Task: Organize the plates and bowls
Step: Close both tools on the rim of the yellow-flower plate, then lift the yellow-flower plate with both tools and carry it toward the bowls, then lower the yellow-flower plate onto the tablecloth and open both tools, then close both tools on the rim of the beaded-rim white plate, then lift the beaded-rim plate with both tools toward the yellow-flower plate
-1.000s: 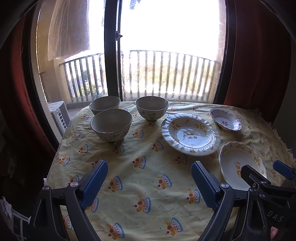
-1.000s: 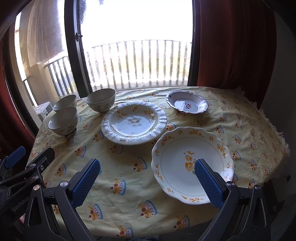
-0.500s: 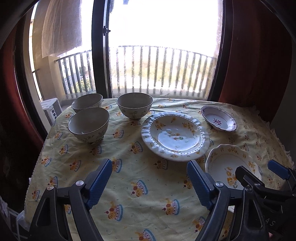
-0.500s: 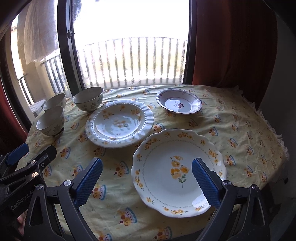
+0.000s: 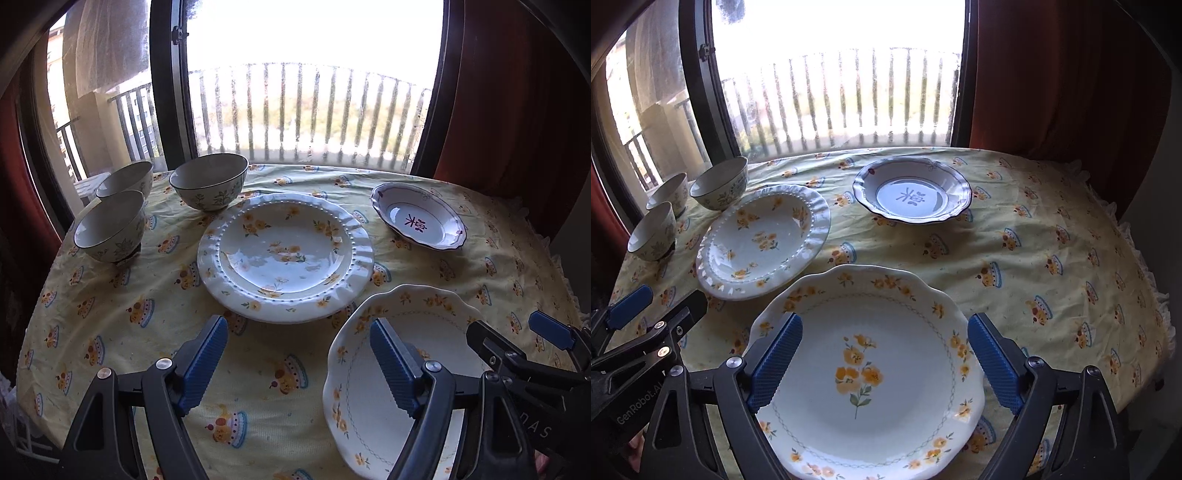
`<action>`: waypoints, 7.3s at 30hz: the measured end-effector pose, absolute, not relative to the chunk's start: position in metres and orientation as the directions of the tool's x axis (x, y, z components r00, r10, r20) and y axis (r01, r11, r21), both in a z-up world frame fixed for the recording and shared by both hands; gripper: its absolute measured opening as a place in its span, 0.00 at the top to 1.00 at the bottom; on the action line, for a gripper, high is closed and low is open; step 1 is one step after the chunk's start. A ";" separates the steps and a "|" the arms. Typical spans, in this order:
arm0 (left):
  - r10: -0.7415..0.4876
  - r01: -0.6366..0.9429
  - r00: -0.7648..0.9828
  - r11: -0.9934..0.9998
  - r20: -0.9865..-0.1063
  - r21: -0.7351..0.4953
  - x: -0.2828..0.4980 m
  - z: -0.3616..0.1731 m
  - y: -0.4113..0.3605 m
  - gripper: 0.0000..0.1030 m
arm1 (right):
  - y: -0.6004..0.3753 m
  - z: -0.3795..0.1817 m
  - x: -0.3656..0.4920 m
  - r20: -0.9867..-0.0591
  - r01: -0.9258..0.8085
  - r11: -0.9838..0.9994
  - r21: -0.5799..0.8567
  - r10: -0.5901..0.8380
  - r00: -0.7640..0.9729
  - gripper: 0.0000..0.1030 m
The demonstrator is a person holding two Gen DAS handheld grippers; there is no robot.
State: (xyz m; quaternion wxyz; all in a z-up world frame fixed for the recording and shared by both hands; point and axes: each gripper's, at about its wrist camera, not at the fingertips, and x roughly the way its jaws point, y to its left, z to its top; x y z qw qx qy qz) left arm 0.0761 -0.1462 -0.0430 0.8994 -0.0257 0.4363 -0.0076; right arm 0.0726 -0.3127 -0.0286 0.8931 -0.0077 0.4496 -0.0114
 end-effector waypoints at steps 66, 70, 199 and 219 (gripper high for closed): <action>-0.013 0.002 0.466 1.000 -0.885 -0.013 0.084 -0.066 -0.114 0.32 | -0.279 -0.069 0.102 -0.909 0.009 0.999 0.034 0.028 0.415 0.32; -0.011 0.006 0.465 1.000 -0.885 -0.010 0.084 -0.066 -0.080 0.33 | -0.244 -0.067 0.100 -0.905 0.008 1.000 0.026 0.020 0.426 0.32; 0.062 -0.109 0.294 0.994 -0.954 0.031 0.228 -0.117 -0.097 0.29 | -0.244 -0.114 0.257 -0.940 -0.062 0.994 0.087 0.102 0.326 0.41; 0.030 -0.090 0.260 0.996 -0.965 0.006 0.198 -0.127 -0.118 0.26 | -0.270 -0.121 0.199 -0.961 -0.017 0.994 0.112 0.112 0.251 0.42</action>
